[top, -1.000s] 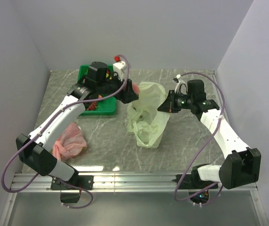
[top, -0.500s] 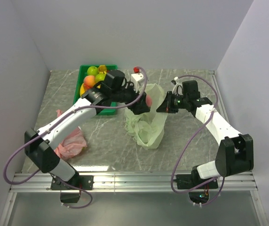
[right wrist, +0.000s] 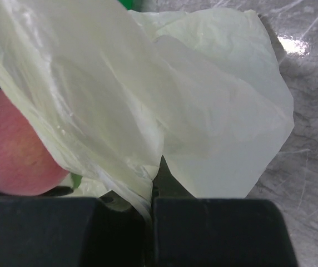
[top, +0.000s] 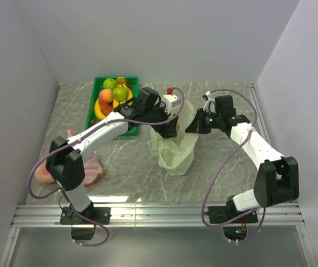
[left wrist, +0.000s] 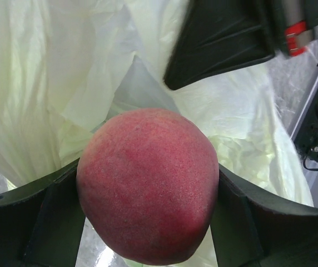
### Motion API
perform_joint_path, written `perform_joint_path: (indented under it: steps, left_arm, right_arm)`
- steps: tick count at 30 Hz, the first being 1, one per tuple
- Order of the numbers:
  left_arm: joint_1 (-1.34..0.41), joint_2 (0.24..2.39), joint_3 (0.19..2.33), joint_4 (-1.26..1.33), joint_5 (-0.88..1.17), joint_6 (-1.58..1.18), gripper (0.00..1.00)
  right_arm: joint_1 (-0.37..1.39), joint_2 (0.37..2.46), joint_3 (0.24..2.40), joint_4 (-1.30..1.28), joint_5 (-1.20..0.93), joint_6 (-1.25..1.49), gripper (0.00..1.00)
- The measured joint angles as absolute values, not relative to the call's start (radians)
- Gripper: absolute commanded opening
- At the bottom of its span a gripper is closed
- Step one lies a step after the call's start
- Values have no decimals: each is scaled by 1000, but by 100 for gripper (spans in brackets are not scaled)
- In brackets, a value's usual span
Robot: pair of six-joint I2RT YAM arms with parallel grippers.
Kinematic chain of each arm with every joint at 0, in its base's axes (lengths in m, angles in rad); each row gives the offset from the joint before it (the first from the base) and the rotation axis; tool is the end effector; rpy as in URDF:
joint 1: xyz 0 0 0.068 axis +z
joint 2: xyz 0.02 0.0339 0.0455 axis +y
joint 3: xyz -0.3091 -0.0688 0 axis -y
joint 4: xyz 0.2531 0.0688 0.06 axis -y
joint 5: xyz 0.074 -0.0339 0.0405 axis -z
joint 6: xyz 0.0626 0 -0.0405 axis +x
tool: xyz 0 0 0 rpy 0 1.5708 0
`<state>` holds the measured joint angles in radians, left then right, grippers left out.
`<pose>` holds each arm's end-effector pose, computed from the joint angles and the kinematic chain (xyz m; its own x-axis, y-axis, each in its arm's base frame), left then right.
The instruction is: Place the fake fruits into the plastic bag and tie a complex knot
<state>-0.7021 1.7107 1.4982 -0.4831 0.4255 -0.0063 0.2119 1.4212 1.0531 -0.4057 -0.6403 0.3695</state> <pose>0.3068 -0.2934 0.3409 -0.4945 0.4108 -0.7660 0.8271 0.4934 -0.2694 0.3055 0.1040 0.2973 -0.8489 0.1136 -0.5162 -0.3001 0.7003 0.6477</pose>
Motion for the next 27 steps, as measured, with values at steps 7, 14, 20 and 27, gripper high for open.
perform_joint_path:
  steps: [7, 14, 20, 27]
  left_arm:
    - [-716, 1681, 1502, -467, 474, -1, 59]
    - [-729, 1681, 1523, -430, 539, -10, 59]
    - [-730, 1744, 1526, -393, 525, -22, 58]
    - [-713, 1821, 1499, -382, 316, -11, 55]
  right_arm:
    - [231, 1451, 1053, -406, -639, 370, 0]
    - [240, 1451, 1054, -408, -640, 370, 0]
    - [240, 1451, 1054, -418, -640, 360, 0]
    - [237, 1449, 1055, -456, -634, 312, 0]
